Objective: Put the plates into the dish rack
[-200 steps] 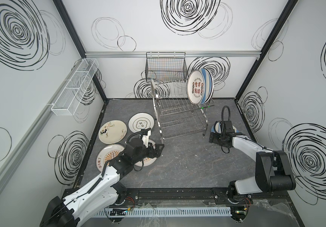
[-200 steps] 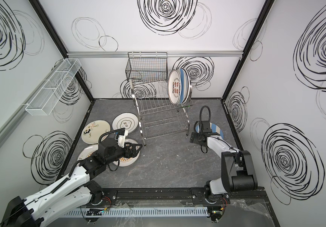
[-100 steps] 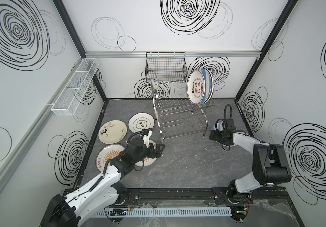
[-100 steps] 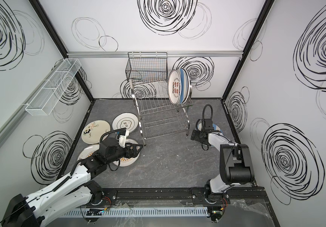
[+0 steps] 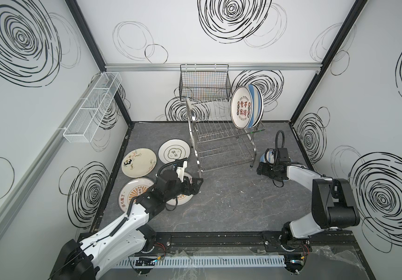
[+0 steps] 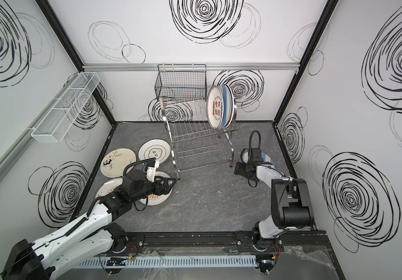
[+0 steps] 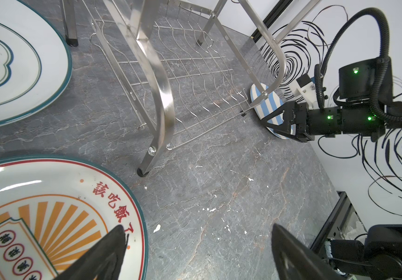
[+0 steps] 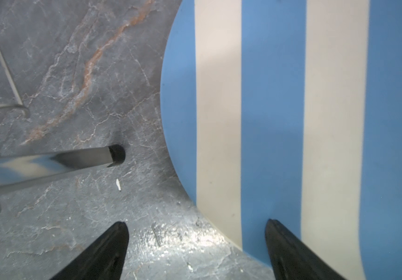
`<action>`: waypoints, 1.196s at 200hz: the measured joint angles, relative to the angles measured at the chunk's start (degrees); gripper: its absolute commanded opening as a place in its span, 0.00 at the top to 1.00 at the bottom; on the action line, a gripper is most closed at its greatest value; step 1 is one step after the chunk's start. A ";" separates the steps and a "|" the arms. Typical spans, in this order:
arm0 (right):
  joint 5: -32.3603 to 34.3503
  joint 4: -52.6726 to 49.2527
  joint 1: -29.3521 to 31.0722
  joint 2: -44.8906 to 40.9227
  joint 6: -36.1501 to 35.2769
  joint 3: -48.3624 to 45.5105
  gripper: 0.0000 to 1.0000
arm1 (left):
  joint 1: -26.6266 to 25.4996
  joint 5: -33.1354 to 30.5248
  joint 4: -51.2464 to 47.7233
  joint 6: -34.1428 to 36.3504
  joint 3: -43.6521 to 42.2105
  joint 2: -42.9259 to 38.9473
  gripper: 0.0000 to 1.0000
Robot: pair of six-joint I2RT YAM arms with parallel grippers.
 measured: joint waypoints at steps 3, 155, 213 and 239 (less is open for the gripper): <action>-0.04 0.02 0.04 -0.13 -0.02 -0.13 0.08 | 0.00 0.04 0.02 0.00 0.00 0.00 0.04; -2.99 -0.61 16.76 -10.60 6.51 -9.14 0.07 | 0.24 1.33 1.25 0.28 0.00 -0.11 0.04; -9.44 8.11 27.80 -12.39 15.02 -13.14 0.08 | 0.37 1.51 1.22 0.28 0.00 -0.48 0.04; -12.24 12.26 33.51 -11.50 18.97 -13.62 0.08 | 0.37 1.51 1.20 0.28 0.00 -0.81 0.04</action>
